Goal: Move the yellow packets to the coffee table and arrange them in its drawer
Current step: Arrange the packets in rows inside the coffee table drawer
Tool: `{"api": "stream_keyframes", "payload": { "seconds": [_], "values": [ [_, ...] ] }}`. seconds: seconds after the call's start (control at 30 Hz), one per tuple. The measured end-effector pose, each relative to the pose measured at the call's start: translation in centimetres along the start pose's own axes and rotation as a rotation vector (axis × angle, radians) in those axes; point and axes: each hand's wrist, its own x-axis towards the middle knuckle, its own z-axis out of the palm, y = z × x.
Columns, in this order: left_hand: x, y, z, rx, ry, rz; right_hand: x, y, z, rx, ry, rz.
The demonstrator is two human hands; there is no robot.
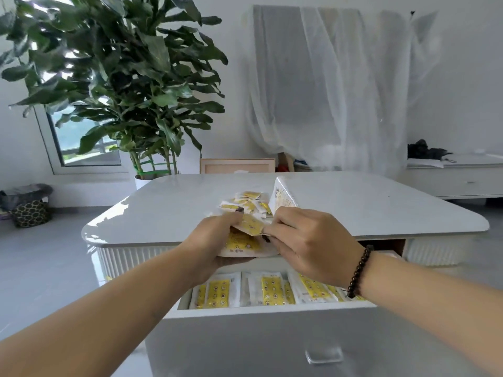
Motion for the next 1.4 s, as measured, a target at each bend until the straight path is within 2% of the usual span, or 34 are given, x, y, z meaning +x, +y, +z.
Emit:
{"api": "stream_keyframes", "payload": {
  "seconds": [0.1, 0.3, 0.37, 0.43, 0.63, 0.73, 0.9, 1.03, 1.2, 1.4],
  "values": [
    [-0.4, -0.3, 0.4, 0.025, 0.039, 0.022, -0.8, -0.9, -1.0, 0.164, -0.091, 0.122],
    [0.4, -0.3, -0.9, 0.133, 0.152, 0.177, -0.4, -0.3, -3.8, 0.998, -0.091, 0.948],
    [0.6, -0.4, -1.4, 0.206, 0.159, 0.211, -0.4, 0.6, -4.5, 1.273, -0.02, 1.14],
    [0.7, -0.6, -1.7, 0.267, 0.143, 0.228, -0.8, 1.3, -4.8, 1.441, 0.027, 1.238],
    [1.1, -1.5, -1.4, 0.37, 0.045, 0.263, -1.1, 2.3, -4.6, 1.611, 0.223, 1.332],
    [1.2, -1.6, -1.0, 0.407, -0.02, 0.275, -0.9, 2.0, -4.2, 1.614, 0.223, 1.352],
    [1.0, -1.9, -0.7, 0.467, -0.151, 0.304, -1.1, 1.3, -3.3, 1.273, 0.09, 1.369],
    [1.0, -1.9, -0.5, 0.478, -0.222, 0.285, -1.3, 1.3, -2.9, 1.1, 0.078, 1.333],
    [0.9, -2.0, -0.7, 0.52, -0.316, 0.345, -1.1, 1.1, -2.8, 1.263, 0.167, 1.367],
    [-0.4, -2.2, 1.4, 0.409, -0.434, 0.445, -0.8, 0.0, -1.9, 1.38, 0.279, 1.382]
  ]
}}
